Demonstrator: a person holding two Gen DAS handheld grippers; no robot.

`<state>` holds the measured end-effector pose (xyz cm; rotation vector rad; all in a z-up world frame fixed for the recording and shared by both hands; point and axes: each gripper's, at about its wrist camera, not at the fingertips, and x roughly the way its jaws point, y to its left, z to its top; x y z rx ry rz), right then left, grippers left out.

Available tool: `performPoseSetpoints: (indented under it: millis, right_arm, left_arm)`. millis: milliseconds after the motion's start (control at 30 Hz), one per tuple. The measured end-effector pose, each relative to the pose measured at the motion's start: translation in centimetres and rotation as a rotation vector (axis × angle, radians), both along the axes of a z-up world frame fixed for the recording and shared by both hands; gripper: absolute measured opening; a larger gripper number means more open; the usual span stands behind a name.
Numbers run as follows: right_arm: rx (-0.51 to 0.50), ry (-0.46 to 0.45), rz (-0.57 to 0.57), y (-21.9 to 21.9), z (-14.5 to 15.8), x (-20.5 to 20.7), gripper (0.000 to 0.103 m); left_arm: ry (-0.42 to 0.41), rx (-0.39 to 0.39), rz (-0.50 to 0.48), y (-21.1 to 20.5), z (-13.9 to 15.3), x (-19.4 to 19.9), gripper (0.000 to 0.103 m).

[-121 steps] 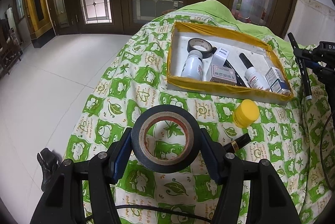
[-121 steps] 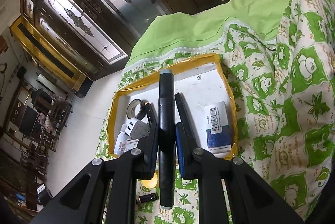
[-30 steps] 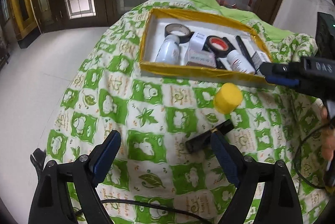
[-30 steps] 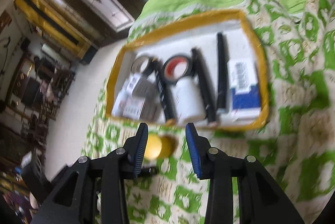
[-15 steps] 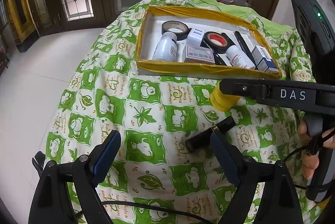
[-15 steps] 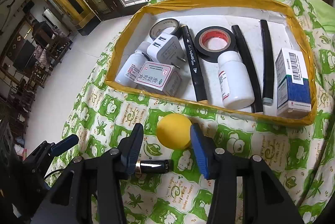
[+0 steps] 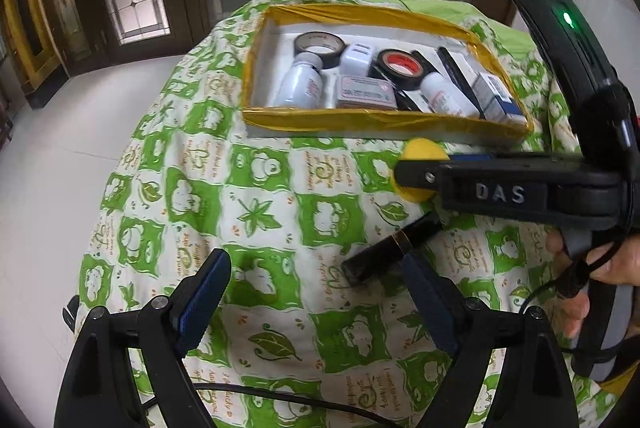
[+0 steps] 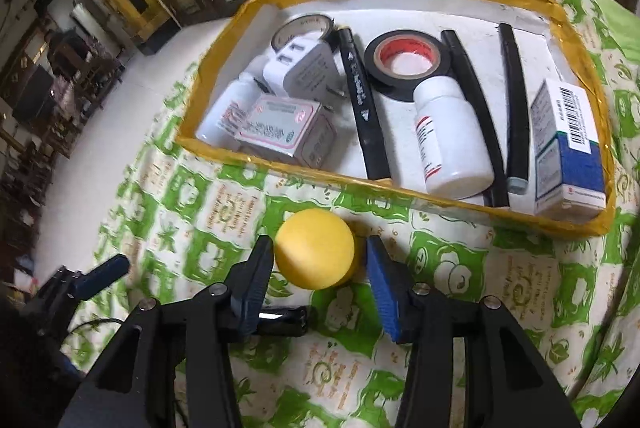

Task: Organize rigid objects
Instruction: 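Grasp the black lipstick tube with the left tool while the right tool holds the sponge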

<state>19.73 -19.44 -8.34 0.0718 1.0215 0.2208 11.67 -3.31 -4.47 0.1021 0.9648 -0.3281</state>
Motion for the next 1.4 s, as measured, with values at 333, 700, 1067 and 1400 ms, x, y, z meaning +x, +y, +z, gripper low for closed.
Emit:
performPoseSetpoints:
  millis: [333,700,1067,1400]
  right_arm:
    - [0.072,-0.058,-0.013,-1.5,3.7,-1.9,0.042]
    - [0.257,-0.047,-0.11,-5.9,6.1,-5.7,0.042]
    - [0.269,-0.008,-0.145,-6.8,4.7,-5.7,0.042]
    - [0.255,-0.005,-0.152,-7.0,4.4,-5.5,0.042]
  left_arm:
    - [-0.014,0.036,-0.058,-1.3,-0.1,-0.8,0.09]
    - [-0.005,0.038,-0.153,-3.7,-0.3,-0.7,0.09]
    - [0.017,0.126,-0.204,-7.5,-2.5,0.7,0.05]
    - [0.04,0.097,-0.194,-6.8,-1.8,-2.1,0.018]
